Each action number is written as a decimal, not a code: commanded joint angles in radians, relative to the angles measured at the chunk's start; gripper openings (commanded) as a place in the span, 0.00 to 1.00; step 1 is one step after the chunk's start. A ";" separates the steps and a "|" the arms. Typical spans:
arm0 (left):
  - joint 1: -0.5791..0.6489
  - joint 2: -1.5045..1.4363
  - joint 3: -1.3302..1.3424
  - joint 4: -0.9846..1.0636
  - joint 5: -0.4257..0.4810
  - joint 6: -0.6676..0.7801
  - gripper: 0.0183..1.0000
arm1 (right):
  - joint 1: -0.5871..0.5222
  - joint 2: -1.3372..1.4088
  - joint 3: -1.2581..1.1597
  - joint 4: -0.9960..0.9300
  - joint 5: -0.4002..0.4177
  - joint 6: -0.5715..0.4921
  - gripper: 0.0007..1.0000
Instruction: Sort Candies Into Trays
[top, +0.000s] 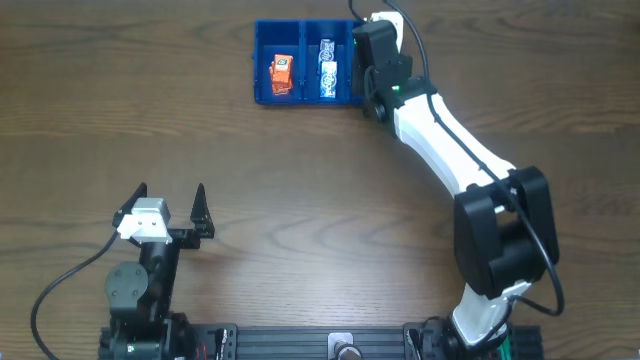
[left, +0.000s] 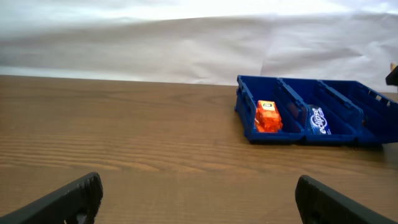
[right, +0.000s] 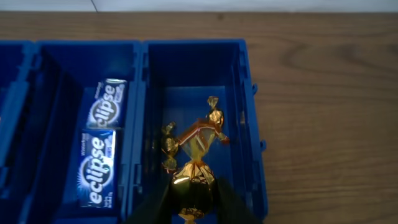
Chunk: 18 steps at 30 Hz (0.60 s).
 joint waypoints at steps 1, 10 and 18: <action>0.004 -0.006 -0.013 -0.051 0.029 0.006 1.00 | -0.012 0.008 -0.002 0.005 -0.002 -0.014 0.20; 0.004 -0.006 -0.013 -0.051 0.029 0.006 0.99 | -0.011 0.015 -0.002 0.011 -0.002 -0.014 1.00; 0.004 -0.006 -0.013 -0.051 0.029 0.006 1.00 | -0.011 0.015 -0.002 0.001 -0.002 -0.014 1.00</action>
